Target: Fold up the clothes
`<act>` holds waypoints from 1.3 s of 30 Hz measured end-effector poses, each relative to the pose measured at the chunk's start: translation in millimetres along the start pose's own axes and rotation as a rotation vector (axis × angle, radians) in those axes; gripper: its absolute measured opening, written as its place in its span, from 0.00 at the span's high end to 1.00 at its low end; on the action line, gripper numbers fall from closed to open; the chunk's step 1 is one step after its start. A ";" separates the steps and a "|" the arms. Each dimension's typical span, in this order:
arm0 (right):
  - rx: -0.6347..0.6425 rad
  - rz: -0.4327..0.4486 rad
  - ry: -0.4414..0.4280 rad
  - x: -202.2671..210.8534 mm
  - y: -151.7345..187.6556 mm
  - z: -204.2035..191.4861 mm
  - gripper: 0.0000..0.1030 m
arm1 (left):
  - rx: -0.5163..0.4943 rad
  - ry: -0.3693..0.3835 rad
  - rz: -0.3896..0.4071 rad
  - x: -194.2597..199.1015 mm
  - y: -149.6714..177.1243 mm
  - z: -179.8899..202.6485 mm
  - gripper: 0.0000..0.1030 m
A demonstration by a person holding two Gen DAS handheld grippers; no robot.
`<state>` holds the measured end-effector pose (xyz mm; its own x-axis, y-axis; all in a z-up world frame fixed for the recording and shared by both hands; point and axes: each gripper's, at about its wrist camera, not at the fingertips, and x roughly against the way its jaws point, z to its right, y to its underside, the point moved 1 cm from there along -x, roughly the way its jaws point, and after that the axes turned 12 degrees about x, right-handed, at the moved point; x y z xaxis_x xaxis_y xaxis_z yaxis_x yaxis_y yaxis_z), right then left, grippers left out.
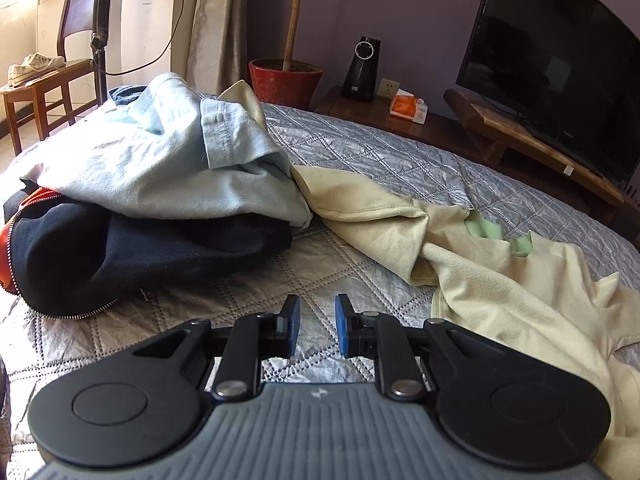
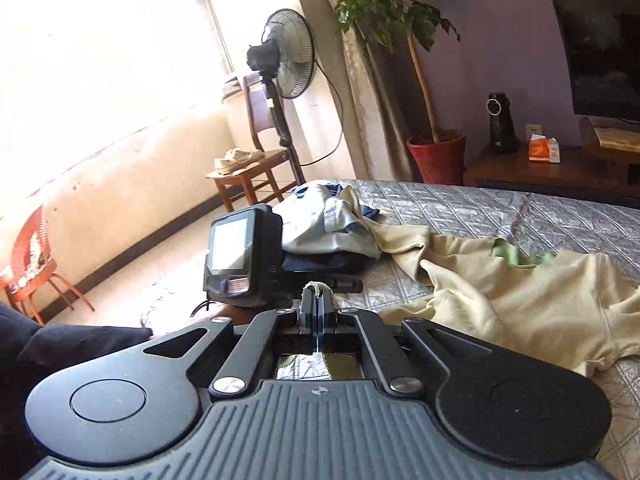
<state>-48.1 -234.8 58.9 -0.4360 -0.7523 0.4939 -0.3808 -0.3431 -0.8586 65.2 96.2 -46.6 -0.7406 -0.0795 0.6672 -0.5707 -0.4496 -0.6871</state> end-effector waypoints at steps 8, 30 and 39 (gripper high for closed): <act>-0.009 -0.241 0.033 -17.1 31.3 0.1 0.79 | 0.023 -0.098 0.104 9.5 -19.7 -26.1 0.81; 0.129 -0.338 0.297 -238.9 -113.7 177.4 0.42 | 0.036 -0.028 0.011 -0.2 -12.4 -24.5 0.81; 0.213 -0.502 0.219 -306.3 -71.0 207.0 0.44 | 0.076 0.005 -0.029 -6.5 -14.9 -30.7 0.81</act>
<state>281.2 -96.5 -59.8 -0.4113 -0.3427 0.8446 -0.4218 -0.7499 -0.5096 67.6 130.6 -49.6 -0.7260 -0.0605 0.6851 -0.5638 -0.5181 -0.6432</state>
